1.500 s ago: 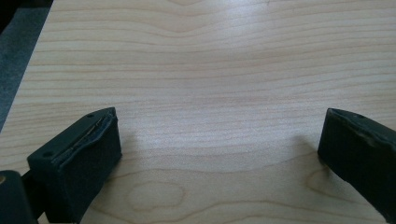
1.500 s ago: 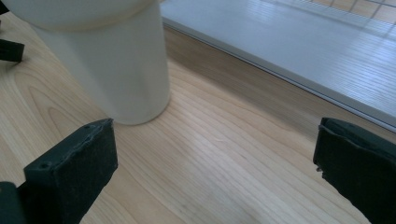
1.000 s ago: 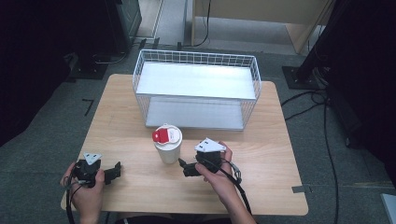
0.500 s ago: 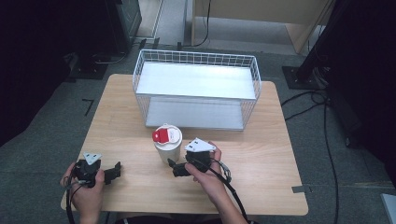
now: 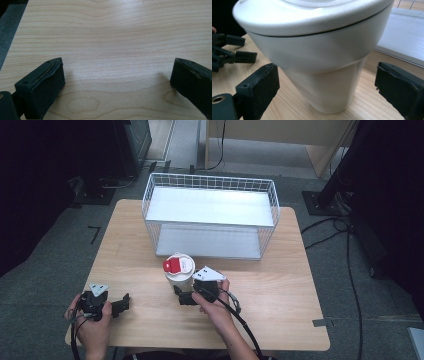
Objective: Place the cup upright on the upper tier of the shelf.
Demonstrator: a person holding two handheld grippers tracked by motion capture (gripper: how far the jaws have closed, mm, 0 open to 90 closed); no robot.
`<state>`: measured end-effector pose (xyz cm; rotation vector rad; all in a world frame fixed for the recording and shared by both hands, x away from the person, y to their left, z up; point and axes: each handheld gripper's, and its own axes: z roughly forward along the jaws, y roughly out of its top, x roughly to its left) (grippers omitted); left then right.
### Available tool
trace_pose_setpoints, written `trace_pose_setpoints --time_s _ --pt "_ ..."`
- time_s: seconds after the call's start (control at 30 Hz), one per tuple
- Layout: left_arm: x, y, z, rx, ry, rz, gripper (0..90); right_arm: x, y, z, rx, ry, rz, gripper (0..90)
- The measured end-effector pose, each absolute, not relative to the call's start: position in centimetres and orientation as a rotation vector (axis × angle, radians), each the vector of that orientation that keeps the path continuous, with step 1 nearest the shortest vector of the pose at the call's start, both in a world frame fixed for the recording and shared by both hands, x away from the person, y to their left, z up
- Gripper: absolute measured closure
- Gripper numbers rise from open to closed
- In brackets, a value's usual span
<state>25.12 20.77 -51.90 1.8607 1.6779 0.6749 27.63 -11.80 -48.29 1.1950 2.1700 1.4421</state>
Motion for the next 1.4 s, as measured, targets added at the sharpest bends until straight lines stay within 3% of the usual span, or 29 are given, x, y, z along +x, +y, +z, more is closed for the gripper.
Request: trace_pose_setpoints --time_s 1.4 --pt "25.1 20.8 -51.9 1.862 1.677 0.676 0.0 28.5 -9.8 -50.4 1.09 1.935 1.64 7.7"
